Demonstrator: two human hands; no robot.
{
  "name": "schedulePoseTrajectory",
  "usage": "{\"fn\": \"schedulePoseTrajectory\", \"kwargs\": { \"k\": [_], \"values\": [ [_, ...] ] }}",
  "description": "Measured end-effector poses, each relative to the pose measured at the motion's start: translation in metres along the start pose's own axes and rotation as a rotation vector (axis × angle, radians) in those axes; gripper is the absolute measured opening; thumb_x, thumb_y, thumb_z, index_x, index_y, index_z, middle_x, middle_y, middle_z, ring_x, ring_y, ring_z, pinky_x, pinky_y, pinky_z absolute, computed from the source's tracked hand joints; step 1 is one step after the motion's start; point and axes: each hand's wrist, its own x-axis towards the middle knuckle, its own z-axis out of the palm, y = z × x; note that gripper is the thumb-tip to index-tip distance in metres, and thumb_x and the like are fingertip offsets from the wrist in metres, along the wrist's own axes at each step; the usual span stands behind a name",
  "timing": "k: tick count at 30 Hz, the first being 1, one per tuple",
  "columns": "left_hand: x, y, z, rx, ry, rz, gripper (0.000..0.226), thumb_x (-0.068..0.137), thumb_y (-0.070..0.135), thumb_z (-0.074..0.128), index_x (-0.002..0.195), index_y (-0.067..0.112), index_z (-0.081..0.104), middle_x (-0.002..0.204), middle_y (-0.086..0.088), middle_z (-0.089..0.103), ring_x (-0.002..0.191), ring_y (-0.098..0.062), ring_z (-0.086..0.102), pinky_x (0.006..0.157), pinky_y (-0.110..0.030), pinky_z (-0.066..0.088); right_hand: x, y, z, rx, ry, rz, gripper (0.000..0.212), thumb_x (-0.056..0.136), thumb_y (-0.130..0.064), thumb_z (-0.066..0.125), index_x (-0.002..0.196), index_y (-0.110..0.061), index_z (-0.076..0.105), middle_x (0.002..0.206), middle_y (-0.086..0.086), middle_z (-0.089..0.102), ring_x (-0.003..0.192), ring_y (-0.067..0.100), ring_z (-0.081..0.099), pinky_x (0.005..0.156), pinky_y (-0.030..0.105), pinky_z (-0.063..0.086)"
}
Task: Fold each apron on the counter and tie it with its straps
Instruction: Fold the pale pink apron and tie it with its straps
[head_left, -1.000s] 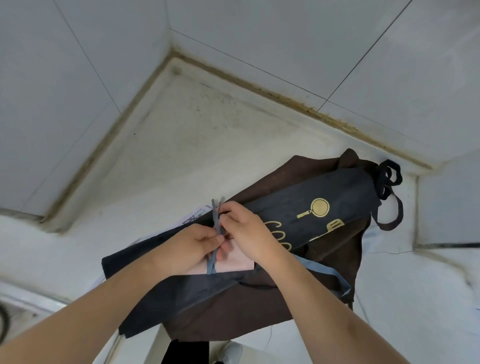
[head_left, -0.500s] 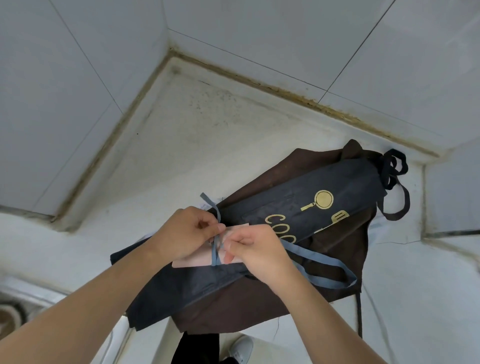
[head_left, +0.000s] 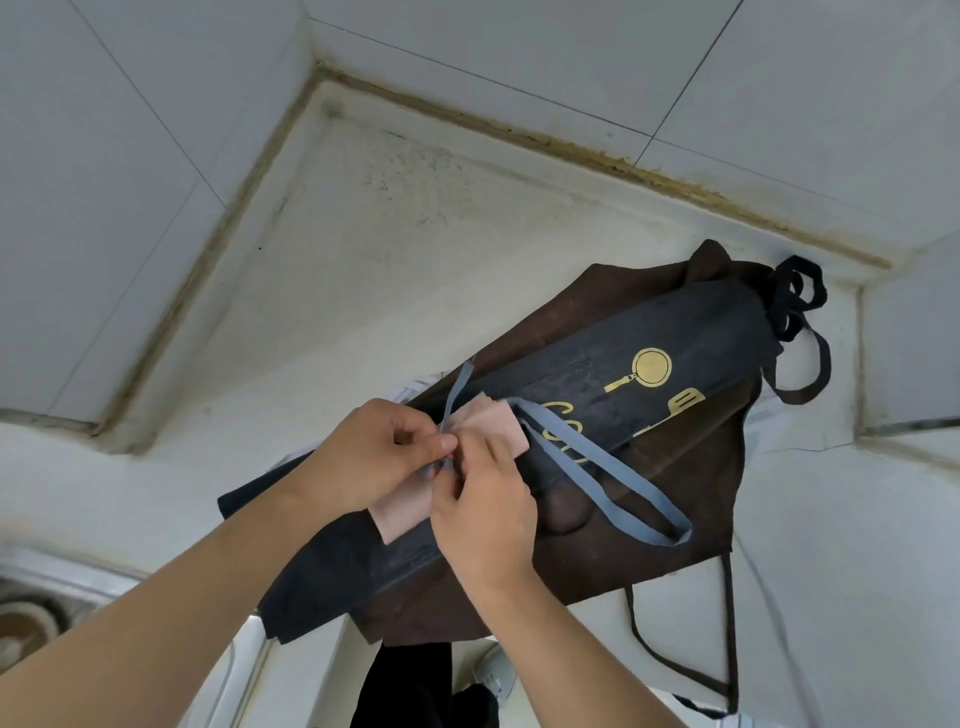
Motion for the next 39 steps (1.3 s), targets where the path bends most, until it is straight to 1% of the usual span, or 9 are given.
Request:
{"fn": "schedulePoseTrajectory", "kwargs": {
  "k": [4,7,16,19,22,26,30,35,39],
  "values": [
    [-0.002,-0.005,0.004,-0.016,-0.007,-0.042,0.04,0.1,0.035,0.069,0.065,0.016,0.069,0.072,-0.014,0.066,0.064,-0.013,0.052,0.069,-0.026,0.04,-0.001,0.012,0.007,0.126,0.029,-0.012,0.01,0.097,-0.019,0.064,0.098,-0.026,0.071,0.095,-0.011,0.061,0.076,0.012,0.062,0.066,0.034,0.057],
    [-0.003,-0.004,0.006,-0.037,-0.005,-0.055,0.039,0.1,0.033,0.069,0.065,0.016,0.07,0.072,-0.009,0.069,0.067,-0.012,0.056,0.071,-0.023,0.042,0.005,0.022,0.005,0.232,-0.023,0.048,0.038,0.093,-0.02,0.072,0.068,-0.037,0.048,0.071,-0.013,0.05,0.067,0.011,0.05,0.06,0.03,0.049],
    [-0.004,-0.007,0.006,0.005,0.042,-0.067,0.038,0.101,0.035,0.067,0.068,0.016,0.072,0.072,-0.012,0.068,0.068,-0.025,0.059,0.072,-0.039,0.047,0.007,0.035,-0.021,0.592,-0.184,0.242,0.013,0.089,-0.017,0.081,0.082,-0.019,0.071,0.08,0.002,0.072,0.072,0.02,0.073,0.06,0.044,0.064],
    [-0.005,-0.006,0.007,0.035,0.002,-0.069,0.037,0.101,0.035,0.066,0.07,0.018,0.074,0.072,-0.004,0.073,0.078,-0.033,0.067,0.082,-0.046,0.054,0.007,0.043,-0.023,0.562,-0.212,0.176,0.025,0.092,-0.018,0.077,0.071,-0.017,0.063,0.086,-0.004,0.059,0.076,0.011,0.06,0.07,0.03,0.053],
    [-0.008,-0.004,0.011,0.045,0.021,-0.112,0.039,0.103,0.034,0.065,0.068,0.019,0.075,0.073,0.001,0.075,0.077,-0.025,0.07,0.082,-0.041,0.054,0.004,0.044,-0.028,0.953,-0.307,0.268,0.032,0.093,-0.013,0.067,0.067,-0.005,0.05,0.083,-0.004,0.053,0.078,0.009,0.05,0.082,0.031,0.037],
    [-0.012,-0.004,0.016,-0.269,0.134,-0.261,0.03,0.102,0.025,0.066,0.082,0.005,0.076,0.08,-0.008,0.079,0.077,-0.021,0.079,0.088,-0.04,0.061,-0.002,0.056,-0.034,1.457,-0.284,0.505,0.037,0.104,-0.019,0.056,0.07,-0.012,0.043,0.082,0.017,0.053,0.102,0.027,0.064,0.106,0.038,0.039],
    [-0.017,-0.013,0.017,-0.675,0.323,-0.516,0.02,0.1,0.017,0.07,0.098,-0.001,0.078,0.088,-0.016,0.077,0.08,-0.034,0.079,0.083,-0.044,0.065,-0.009,0.068,-0.031,1.748,-0.12,0.81,0.042,0.112,-0.023,0.047,0.071,-0.019,0.036,0.065,0.001,0.022,0.057,0.018,0.038,0.099,0.049,0.055],
    [-0.018,-0.026,0.007,-0.75,0.588,-0.634,0.021,0.101,0.012,0.068,0.093,-0.006,0.073,0.075,-0.015,0.064,0.063,-0.028,0.07,0.058,-0.038,0.066,-0.006,0.084,-0.037,1.573,0.081,0.9,0.044,0.112,-0.017,0.044,0.069,-0.02,0.035,0.058,0.0,0.023,0.047,0.016,0.025,0.074,0.042,0.054],
    [-0.021,-0.027,0.009,-0.482,0.501,-0.555,0.029,0.103,0.02,0.066,0.087,-0.003,0.074,0.073,-0.015,0.065,0.053,-0.029,0.069,0.063,-0.046,0.066,-0.005,0.091,-0.04,1.226,0.116,0.66,0.043,0.108,-0.008,0.051,0.067,-0.015,0.039,0.06,0.005,0.021,0.053,0.02,0.023,0.06,0.04,0.043]
  ]
}}
